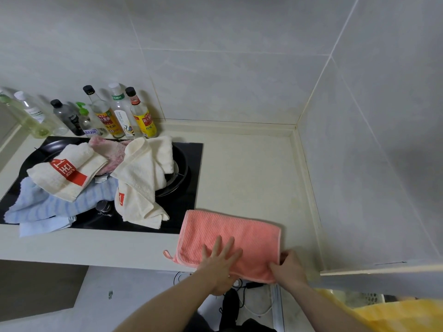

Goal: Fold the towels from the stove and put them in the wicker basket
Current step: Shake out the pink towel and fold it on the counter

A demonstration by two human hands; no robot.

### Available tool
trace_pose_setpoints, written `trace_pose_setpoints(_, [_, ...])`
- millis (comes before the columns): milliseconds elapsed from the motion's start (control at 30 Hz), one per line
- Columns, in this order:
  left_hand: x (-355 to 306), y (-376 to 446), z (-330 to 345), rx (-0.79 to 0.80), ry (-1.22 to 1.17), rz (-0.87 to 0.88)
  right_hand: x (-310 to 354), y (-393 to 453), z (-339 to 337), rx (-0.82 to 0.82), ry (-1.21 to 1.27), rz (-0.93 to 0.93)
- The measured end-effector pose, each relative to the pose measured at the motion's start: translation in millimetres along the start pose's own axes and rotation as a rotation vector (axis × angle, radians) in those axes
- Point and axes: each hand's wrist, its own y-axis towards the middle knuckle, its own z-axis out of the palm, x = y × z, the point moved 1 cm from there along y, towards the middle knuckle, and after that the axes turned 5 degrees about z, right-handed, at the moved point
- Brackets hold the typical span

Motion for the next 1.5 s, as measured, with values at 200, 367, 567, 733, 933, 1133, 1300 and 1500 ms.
trace_pose_setpoints(200, [-1.0,0.9,-11.6,0.032,-0.044,-0.001,13.4,9.7,3.6,-0.032,0.172,0.023])
trace_pose_setpoints(367, [0.6,-2.1,-25.3,0.067,-0.133,-0.008,22.0,22.6,6.9,0.105,0.263,0.104])
trace_pose_setpoints(567, [9.5,-8.5,-32.8,-0.186,-0.092,-0.096,29.2,29.1,-8.0,0.066,0.27,0.066])
trace_pose_setpoints(733, [20.0,-15.6,-10.9,-0.158,-0.125,-0.133,26.1,36.9,-14.2,0.034,0.301,0.07])
trace_pose_setpoints(933, [28.3,-18.8,-8.0,-0.225,-0.203,-0.185,28.0,38.3,-25.6,-0.055,0.297,0.052])
trace_pose_setpoints(1133, [36.0,-24.2,-14.7,-0.396,-0.288,-0.31,41.7,27.8,-50.0,-0.138,0.277,-0.022])
trace_pose_setpoints(1300, [42.8,-26.3,-3.8,-0.307,-0.38,-0.337,53.2,15.1,-65.7,-0.086,0.254,-0.077])
trace_pose_setpoints(1500, [36.5,-23.1,-6.2,-0.303,-0.399,-0.295,80.5,-3.6,-60.5,0.059,0.255,-0.156])
